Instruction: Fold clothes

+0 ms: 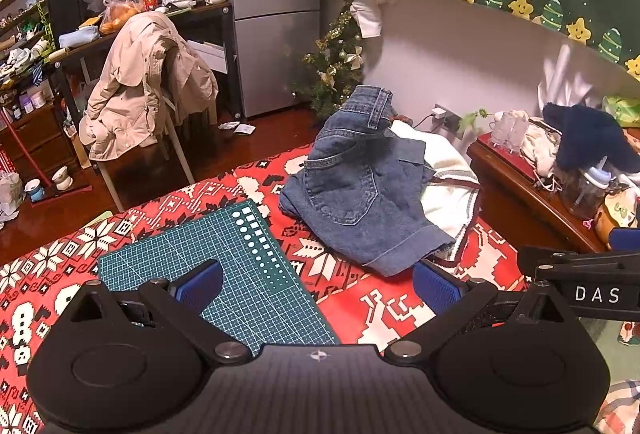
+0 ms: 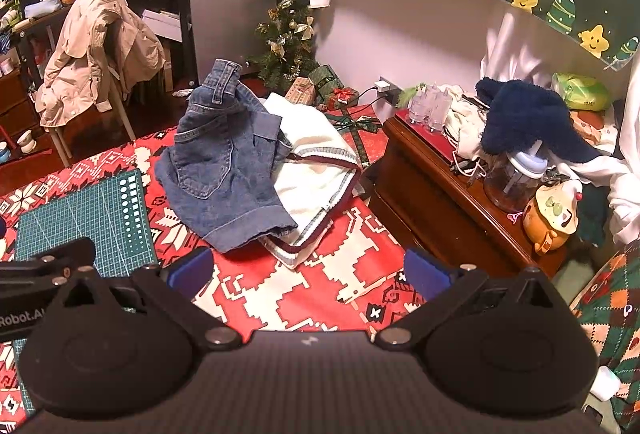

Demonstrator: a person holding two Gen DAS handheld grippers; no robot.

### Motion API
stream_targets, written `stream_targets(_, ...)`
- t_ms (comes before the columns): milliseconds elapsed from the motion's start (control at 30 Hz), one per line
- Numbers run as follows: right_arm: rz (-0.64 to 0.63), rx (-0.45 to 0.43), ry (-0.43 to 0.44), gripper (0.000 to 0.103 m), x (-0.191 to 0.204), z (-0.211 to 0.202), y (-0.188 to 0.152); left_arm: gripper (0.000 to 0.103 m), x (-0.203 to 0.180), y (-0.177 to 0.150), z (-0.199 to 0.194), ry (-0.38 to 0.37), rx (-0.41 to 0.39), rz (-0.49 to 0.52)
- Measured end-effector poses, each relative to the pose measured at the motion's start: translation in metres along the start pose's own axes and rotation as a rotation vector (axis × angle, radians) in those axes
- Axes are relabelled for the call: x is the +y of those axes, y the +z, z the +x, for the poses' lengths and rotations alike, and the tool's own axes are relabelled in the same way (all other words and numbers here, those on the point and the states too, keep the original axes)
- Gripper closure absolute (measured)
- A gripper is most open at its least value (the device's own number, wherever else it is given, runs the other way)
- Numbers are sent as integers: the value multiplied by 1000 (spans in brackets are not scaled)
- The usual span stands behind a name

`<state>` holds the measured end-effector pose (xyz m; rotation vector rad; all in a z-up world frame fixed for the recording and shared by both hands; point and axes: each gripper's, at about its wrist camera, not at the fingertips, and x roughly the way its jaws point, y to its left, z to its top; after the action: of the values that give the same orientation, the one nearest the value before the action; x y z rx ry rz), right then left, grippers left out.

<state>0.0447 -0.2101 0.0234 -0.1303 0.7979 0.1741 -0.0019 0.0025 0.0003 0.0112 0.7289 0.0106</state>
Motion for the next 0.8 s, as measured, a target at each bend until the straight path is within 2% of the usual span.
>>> stream_targets(800,-10,-1,-5,1,3,-1,0,1,3,0,-2,7,0,-1)
